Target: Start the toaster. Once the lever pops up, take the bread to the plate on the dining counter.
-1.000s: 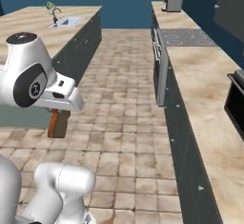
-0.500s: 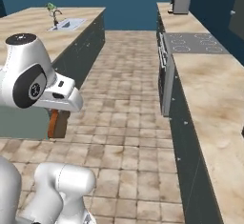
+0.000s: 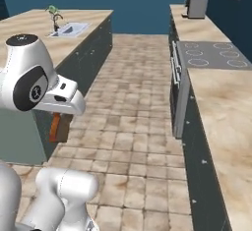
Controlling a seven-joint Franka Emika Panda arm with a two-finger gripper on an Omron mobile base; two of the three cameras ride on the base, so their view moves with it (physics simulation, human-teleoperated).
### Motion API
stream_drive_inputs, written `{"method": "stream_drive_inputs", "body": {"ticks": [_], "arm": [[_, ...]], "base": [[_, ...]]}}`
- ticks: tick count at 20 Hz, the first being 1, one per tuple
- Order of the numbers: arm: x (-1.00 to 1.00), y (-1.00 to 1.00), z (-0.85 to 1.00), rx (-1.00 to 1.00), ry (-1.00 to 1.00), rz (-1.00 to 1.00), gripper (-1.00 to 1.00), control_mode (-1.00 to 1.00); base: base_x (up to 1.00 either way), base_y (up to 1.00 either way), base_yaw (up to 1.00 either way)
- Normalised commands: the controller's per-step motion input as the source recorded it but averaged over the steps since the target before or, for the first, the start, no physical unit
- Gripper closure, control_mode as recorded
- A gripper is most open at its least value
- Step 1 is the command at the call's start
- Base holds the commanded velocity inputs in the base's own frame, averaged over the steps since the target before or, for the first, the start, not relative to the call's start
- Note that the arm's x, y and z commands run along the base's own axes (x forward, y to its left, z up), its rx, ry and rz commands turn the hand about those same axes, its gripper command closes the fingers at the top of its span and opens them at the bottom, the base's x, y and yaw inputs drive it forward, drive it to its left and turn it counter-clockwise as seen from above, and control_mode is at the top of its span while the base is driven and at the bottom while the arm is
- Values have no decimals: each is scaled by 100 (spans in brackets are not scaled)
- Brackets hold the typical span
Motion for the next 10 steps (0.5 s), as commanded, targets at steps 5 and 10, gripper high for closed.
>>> {"method": "stream_drive_inputs", "body": {"ticks": [5,10], "arm": [[0,0,0,0,0,0,100,100],[0,0,0,0,0,0,100,100]], "base": [[98,0,32],[75,0,64]]}}
